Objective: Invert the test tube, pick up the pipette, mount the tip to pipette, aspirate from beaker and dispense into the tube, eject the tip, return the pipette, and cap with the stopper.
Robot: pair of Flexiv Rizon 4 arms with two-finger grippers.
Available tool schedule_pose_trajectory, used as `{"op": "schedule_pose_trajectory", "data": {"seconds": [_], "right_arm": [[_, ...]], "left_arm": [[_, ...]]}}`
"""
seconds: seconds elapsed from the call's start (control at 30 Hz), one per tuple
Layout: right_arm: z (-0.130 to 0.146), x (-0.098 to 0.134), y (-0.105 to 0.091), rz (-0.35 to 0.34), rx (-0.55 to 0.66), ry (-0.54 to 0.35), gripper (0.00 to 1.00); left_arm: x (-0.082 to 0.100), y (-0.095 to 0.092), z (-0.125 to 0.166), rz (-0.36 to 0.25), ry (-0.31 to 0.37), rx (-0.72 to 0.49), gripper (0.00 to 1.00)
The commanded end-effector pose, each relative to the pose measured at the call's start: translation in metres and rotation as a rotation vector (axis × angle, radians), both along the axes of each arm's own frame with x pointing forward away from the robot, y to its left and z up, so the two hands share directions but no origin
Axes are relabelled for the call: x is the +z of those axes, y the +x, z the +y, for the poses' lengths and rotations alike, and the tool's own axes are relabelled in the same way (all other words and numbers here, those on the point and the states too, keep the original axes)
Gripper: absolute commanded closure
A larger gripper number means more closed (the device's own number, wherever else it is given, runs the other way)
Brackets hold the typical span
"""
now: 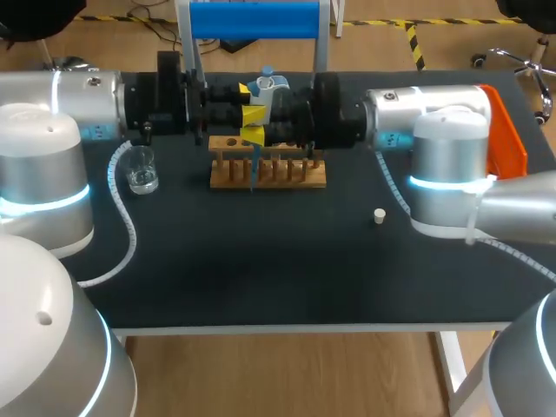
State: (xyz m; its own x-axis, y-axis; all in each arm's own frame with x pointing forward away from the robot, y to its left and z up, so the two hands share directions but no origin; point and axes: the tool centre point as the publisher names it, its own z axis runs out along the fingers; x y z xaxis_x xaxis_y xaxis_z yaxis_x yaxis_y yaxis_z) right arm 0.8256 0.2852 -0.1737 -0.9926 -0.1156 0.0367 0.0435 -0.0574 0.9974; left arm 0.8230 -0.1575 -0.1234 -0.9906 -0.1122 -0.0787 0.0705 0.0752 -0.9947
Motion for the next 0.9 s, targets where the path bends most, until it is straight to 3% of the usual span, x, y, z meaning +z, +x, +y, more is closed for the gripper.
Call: {"op": "schedule_pose_trajectory", "data": {"seconds": [0.03,0.27,0.3,0.33,0.67,0.9], "right_arm": [[-0.002,0.001,0.006,0.005,0.007,-0.004,1.00],[-0.005,0.002,0.004,0.013,0.018,-0.027,1.00],[-0.006,0.002,0.004,0.013,0.021,-0.032,1.00],[-0.007,0.002,0.004,0.016,0.029,-0.042,1.00],[-0.038,0.009,0.019,-0.028,0.124,-0.110,1.00],[-0.084,0.008,0.057,-0.032,0.110,-0.164,1.00]], "left_arm": [[0.000,-0.007,-0.001,0.000,-0.002,0.002,1.00],[0.000,-0.007,-0.001,0.000,-0.002,0.002,0.97],[0.000,-0.007,-0.001,0.000,-0.002,0.002,0.38],[0.000,-0.007,-0.001,0.000,-0.002,0.002,0.00],[0.000,-0.007,-0.001,0.000,-0.002,0.002,0.00],[0.000,-0.007,-0.001,0.000,-0.002,0.002,0.00]]}}
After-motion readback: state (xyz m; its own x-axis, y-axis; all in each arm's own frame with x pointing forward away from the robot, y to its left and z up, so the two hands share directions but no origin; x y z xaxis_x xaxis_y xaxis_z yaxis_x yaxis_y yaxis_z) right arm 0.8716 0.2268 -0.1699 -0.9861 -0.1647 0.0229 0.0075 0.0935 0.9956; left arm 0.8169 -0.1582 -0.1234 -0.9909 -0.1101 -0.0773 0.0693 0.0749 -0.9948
